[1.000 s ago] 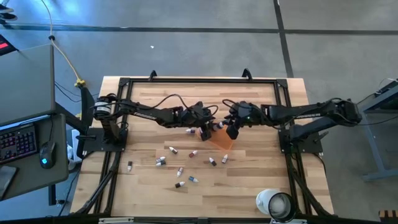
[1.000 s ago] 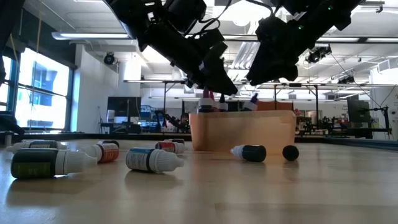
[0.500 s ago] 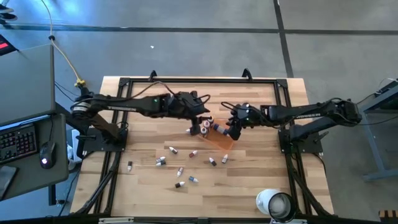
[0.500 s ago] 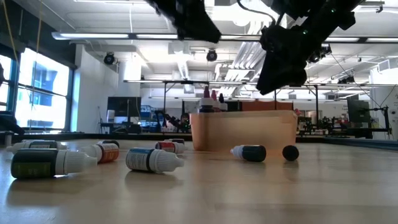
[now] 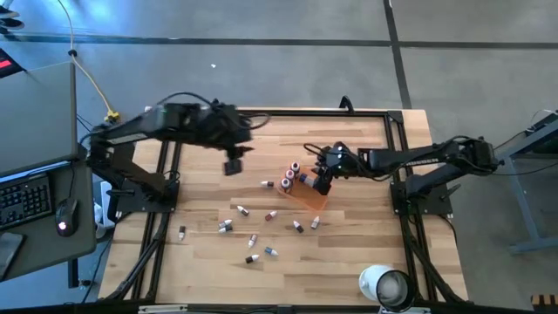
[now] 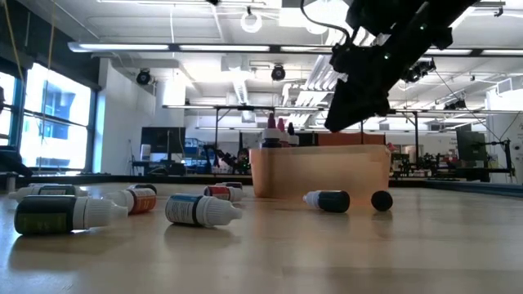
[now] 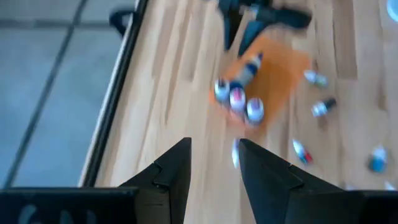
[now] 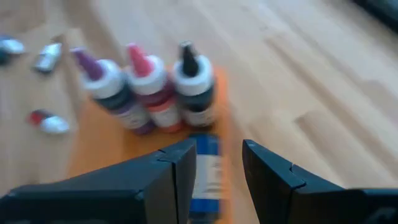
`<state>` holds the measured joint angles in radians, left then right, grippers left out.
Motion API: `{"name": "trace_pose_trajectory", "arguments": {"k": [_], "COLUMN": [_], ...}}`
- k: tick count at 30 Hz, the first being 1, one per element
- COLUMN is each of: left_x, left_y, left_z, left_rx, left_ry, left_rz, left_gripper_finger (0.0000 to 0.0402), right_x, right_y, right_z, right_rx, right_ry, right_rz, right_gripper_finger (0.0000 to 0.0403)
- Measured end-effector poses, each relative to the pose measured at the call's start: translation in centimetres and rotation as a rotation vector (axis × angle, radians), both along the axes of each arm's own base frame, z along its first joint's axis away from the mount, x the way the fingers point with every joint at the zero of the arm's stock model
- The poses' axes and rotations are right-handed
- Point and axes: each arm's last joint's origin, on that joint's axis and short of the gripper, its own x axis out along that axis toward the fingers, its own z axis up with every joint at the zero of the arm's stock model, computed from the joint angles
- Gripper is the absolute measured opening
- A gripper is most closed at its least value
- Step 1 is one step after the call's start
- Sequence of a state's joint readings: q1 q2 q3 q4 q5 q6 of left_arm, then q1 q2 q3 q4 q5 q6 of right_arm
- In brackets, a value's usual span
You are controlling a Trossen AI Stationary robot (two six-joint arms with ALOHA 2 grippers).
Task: Pick & Place food coloring
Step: Adjust the big blue food coloring bottle
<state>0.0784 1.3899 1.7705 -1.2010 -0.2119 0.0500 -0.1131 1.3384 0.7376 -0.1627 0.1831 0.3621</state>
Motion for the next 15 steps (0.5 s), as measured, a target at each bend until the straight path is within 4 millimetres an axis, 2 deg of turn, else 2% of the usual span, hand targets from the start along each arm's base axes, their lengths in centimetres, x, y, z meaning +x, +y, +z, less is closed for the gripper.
{"name": "trace_pose_trajectory", "arguments": {"k": [3,7,12,15], "left_x": [-2.6,-5.1,-6.8,-7.1], "left_y": [-0.2,-0.5,-0.6,-0.7], "left_z": [0.3,-0.8,-4.3,-6.6], "left_rx": [-0.037,-0.066,-0.081,-0.093], "left_ry": [0.021,-0.052,-0.184,-0.242], "left_rz": [0.039,0.055,0.056,0.061], "left_gripper_finger": [0.0131,0.0131,0.0131,0.0131], "right_x": [0.2,0.8,2.1,3.2], "right_y": [0.4,1.5,3.2,4.1], "right_z": [0.4,2.3,4.2,3.5], "right_rx": [0.049,0.053,0.020,0.017], "right_ry": [-0.020,0.039,0.213,0.363], "right_rz": [0.070,0.135,0.163,0.173], "right_gripper_finger": [0.0123,0.0123,0.0123,0.0123]}}
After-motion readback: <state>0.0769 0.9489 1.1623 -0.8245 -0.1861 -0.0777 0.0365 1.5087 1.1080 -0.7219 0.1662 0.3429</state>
